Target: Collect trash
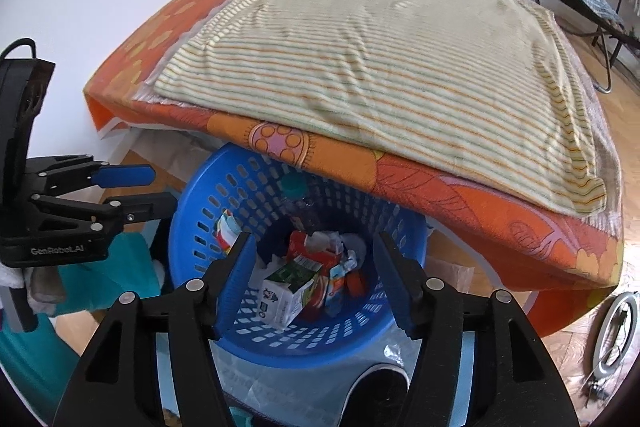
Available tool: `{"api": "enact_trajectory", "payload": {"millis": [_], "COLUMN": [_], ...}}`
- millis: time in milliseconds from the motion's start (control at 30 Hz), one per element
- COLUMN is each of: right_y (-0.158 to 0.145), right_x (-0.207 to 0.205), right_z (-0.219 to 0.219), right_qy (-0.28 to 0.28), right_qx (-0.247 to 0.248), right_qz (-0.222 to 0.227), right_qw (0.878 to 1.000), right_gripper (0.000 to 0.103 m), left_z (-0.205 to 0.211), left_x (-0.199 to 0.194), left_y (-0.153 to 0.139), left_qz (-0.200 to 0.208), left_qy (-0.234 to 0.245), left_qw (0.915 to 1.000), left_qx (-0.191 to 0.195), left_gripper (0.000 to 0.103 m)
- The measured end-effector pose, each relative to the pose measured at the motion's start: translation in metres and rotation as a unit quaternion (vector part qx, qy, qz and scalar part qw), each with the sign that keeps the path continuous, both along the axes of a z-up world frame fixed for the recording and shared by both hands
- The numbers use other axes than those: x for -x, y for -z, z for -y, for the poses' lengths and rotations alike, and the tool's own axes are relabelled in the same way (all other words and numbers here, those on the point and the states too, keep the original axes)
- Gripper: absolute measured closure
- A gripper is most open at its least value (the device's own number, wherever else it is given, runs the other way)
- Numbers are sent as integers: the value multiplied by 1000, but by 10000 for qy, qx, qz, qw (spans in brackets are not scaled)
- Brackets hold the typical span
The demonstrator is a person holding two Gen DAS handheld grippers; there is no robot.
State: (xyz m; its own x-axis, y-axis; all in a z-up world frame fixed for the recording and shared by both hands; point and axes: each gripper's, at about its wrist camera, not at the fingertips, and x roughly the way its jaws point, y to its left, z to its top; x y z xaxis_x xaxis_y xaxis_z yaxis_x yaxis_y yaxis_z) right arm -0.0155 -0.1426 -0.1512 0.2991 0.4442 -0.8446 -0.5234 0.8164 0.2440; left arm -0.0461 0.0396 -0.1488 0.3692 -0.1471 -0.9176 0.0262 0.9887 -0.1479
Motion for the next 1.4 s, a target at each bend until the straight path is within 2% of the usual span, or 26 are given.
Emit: {"api": "enact_trajectory", "payload": {"millis": [100,200,367,433,533,600,667,933,1067,1200,1300,1400], "right_y": [-6,-13,-29,-37,-46,-52,-59,-82,-100,-117,-127,-135], "right_x": [-1,-2,-6,-7,-8,-11,-16,-38,-51,-63,-73,-82], "right_z": [0,2,5,5,5,6,9,11,12,11,12,14], "right_qy": [90,198,348,413,486,536,590,818,945,1040,1110,1162], "right_qx": [48,56,116,179,243,225,159,-53,-221,-163,-221,-328], "right_qz": [133,285,617,788,962,1042,1075,1189,1360,1660,1820,1910], "right_qw": [9999,9994,9974,9959,9939,9929,9923,9895,9859,9805,9768,9741], "right_gripper": [40,39,37,31,30,30,29,29,29,27,24,24], "left_z": [-4,-6,-7,-7,-10,-12,-14,-18,-17,-16,-16,-20], "left_x": [-3,-5,-12,-15,-21,-24,-27,-45,-55,-64,-71,-76], "left_y": [-8,-18,-42,-50,-63,-71,-81,-115,-132,-147,-159,-167], "left_qz": [114,249,580,694,898,1004,1163,1570,1768,1978,2163,2320], "left_qy": [-89,-183,-280,-333,-445,-519,-597,-769,-802,-805,-835,-899], "left_qw": [9999,9995,9979,9970,9950,9936,9914,9845,9809,9769,9727,9685], "left_qx": [46,101,108,103,56,65,60,111,113,88,78,93], "left_gripper": [50,44,44,44,43,39,35,34,34,33,23,22]}}
